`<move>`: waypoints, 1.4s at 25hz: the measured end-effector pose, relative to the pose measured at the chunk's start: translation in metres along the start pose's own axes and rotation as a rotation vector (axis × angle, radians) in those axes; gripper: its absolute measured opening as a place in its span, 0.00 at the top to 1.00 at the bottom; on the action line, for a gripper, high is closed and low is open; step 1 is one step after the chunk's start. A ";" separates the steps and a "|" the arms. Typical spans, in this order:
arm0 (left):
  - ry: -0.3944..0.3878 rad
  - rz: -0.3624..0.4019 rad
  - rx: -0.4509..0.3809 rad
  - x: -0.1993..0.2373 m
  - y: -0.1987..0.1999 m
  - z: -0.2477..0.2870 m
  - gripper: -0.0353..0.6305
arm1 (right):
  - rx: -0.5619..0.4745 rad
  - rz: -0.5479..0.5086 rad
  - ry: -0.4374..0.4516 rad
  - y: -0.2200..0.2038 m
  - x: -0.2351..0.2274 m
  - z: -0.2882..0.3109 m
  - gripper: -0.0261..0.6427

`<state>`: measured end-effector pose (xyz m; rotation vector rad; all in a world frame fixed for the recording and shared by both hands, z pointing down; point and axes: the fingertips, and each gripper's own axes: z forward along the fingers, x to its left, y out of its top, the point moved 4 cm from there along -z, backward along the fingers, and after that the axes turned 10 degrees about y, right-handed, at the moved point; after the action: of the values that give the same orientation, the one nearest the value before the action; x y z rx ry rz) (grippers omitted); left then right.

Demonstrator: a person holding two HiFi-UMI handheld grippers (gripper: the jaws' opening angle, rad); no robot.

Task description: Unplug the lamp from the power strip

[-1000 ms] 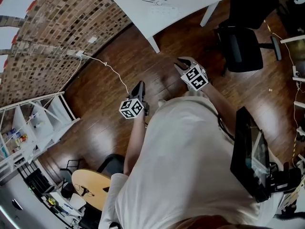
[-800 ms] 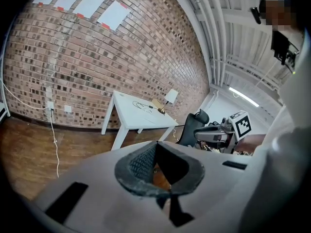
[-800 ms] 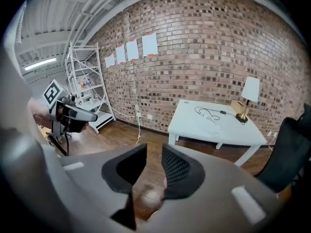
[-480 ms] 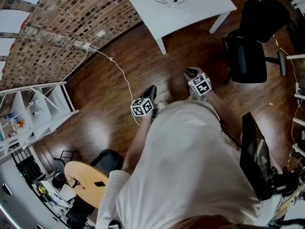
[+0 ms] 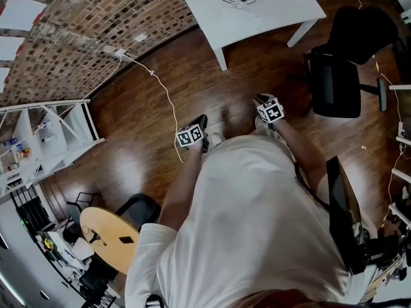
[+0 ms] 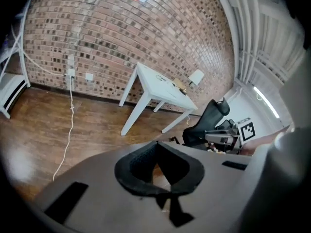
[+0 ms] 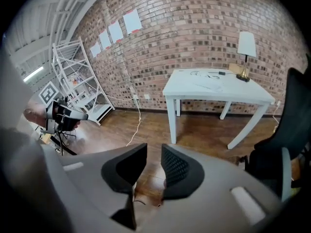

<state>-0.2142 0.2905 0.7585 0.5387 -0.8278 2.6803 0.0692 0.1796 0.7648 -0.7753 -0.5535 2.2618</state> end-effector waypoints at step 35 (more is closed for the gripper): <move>-0.038 0.065 -0.156 -0.054 0.066 -0.038 0.94 | -0.115 -0.023 -0.036 0.092 0.013 -0.072 0.83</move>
<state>-0.2005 0.2522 0.6748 0.5360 -1.0714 2.6409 0.0662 0.1383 0.6547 -0.7816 -0.7108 2.2418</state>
